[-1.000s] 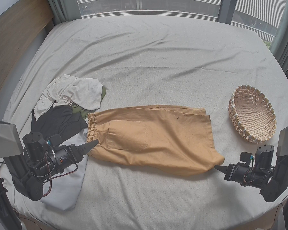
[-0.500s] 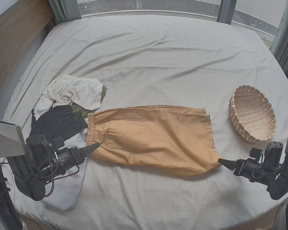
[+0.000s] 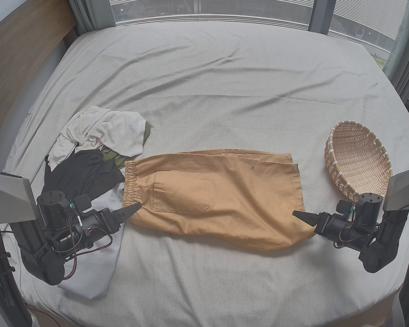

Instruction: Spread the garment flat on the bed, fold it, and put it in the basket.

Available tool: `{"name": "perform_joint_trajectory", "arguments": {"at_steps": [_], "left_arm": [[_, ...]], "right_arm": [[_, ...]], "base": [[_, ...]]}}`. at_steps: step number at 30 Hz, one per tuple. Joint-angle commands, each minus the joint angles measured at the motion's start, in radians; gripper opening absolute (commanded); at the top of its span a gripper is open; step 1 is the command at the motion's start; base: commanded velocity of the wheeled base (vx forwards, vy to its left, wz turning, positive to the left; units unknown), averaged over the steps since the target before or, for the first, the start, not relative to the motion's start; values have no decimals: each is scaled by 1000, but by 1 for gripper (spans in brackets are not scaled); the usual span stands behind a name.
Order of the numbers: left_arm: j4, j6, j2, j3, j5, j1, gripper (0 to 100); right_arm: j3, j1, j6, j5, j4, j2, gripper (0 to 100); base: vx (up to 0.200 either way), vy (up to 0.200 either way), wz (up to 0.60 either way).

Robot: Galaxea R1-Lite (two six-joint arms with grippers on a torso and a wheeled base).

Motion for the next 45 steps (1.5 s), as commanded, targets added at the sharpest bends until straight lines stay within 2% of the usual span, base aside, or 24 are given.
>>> {"name": "perform_joint_trajectory", "arguments": {"at_steps": [1,9,10,18,26,33,37,45], "left_arm": [[-2,0,-3,0,0,1,100],[-2,0,-7,0,-2,3,100],[-2,-2,-7,0,-2,3,100],[-2,0,-7,-2,0,1,100],[-2,-2,-3,-10,-2,3,100],[-2,-2,-5,-7,-2,0,100],[-2,-2,0,-7,-2,0,100],[-2,0,6,-3,-3,-5,100]], "right_arm": [[-53,43,7,3,1,67,100],[-88,65,30,0,0,69,100],[-87,65,30,0,0,69,0],[-53,86,30,6,-2,46,0],[39,91,23,1,0,-71,0],[122,43,-14,-5,1,-146,0],[168,13,-55,-3,1,-149,0],[208,-15,-86,-5,1,-148,0]], "base": [[0,0,0],[0,0,0],[0,0,0],[0,0,0],[0,0,0],[0,0,0],[0,0,0],[0,0,0]]}}
